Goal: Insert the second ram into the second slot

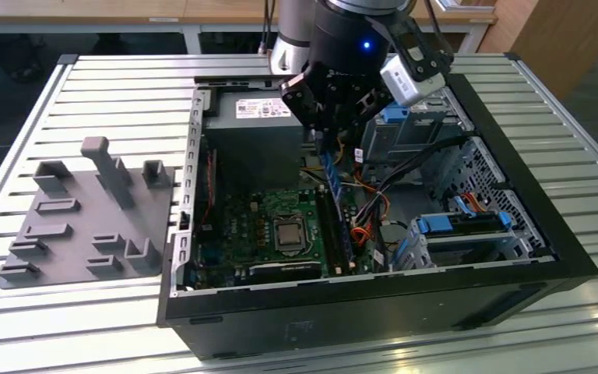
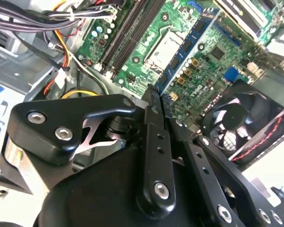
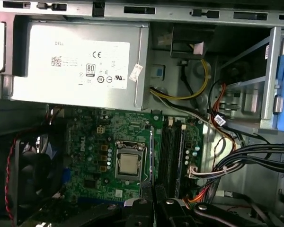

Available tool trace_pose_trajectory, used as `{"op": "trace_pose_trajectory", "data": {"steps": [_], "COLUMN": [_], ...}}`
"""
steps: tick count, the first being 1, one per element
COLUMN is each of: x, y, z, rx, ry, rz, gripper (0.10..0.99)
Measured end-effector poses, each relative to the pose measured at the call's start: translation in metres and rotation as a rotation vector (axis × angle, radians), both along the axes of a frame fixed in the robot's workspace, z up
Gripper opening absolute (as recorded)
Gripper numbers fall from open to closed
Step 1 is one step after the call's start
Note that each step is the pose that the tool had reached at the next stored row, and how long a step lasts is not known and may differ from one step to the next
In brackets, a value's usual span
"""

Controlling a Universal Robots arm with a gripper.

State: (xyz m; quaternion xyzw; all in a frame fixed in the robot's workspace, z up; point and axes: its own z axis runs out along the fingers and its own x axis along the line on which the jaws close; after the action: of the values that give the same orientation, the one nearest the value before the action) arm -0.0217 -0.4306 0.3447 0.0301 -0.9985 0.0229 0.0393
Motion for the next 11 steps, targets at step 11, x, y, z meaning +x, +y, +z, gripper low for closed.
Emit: {"op": "trace_pose_trajectory", "data": {"steps": [11], "x": [0.0046], "y": [-0.0021], "z": [-0.0200], "rx": [0.002], "ry": [0.0000], "rz": [-0.016], "gripper": [0.133]}}
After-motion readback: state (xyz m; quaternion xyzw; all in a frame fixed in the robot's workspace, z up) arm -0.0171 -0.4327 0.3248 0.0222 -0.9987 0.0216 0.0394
